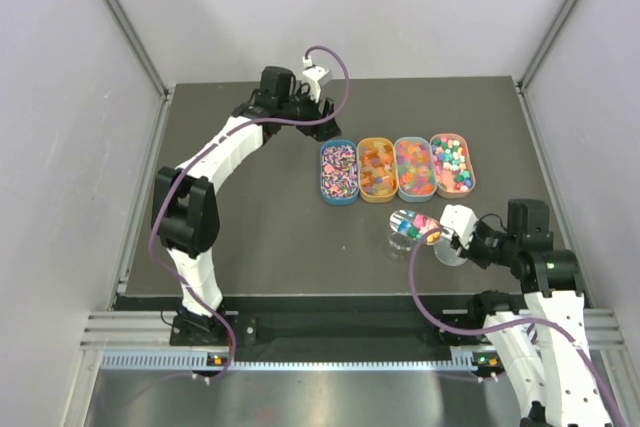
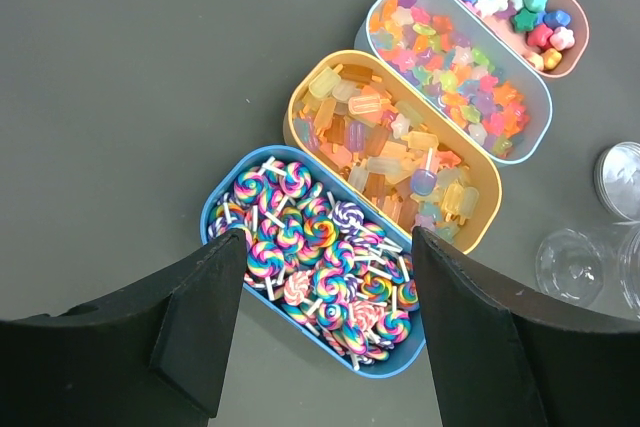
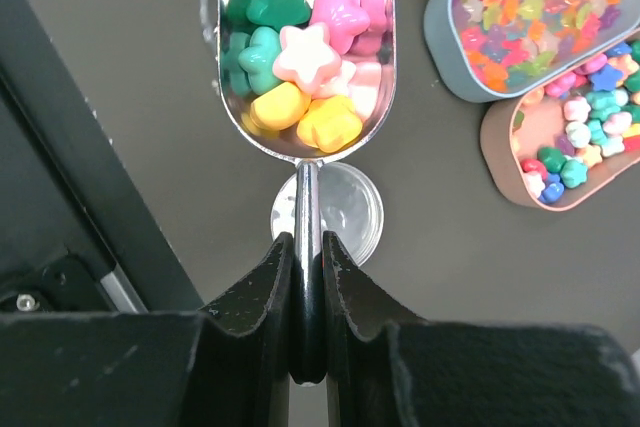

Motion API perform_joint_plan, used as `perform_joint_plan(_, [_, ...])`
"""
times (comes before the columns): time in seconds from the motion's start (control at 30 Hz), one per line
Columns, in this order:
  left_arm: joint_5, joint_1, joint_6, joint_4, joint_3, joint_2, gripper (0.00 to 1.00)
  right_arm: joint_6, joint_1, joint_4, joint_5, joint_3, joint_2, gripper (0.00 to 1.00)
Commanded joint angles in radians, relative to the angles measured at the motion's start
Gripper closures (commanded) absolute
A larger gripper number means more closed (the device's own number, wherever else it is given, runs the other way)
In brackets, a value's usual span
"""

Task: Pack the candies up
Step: Place the fake candies in the packing bottle.

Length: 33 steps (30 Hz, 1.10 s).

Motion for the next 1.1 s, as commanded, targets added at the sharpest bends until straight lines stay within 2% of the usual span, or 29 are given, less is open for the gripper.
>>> perform_joint_plan(0.0, [0.001,0.004,0.018,0.008,-0.003,-0.062,0.28,-0.133,0.001,-0.054,-0.048,0.023,-0.01,1.0])
perform_joint_plan(0.23, [-0.002,0.004,0.037,-0.003,-0.011,-0.071,0.28,-0.196,0.0,-0.11,-0.01,0.017,0.004,1.0])
perform_joint_plan(0.7, [0.042,0.004,-0.006,0.036,-0.039,-0.08,0.28,-0.184,-0.014,-0.133,0.088,0.063,0.072,1.0])
perform_joint_plan(1.07, [0.075,0.004,-0.031,0.08,-0.105,-0.089,0.28,-0.265,-0.015,-0.211,0.128,0.207,0.154,1.0])
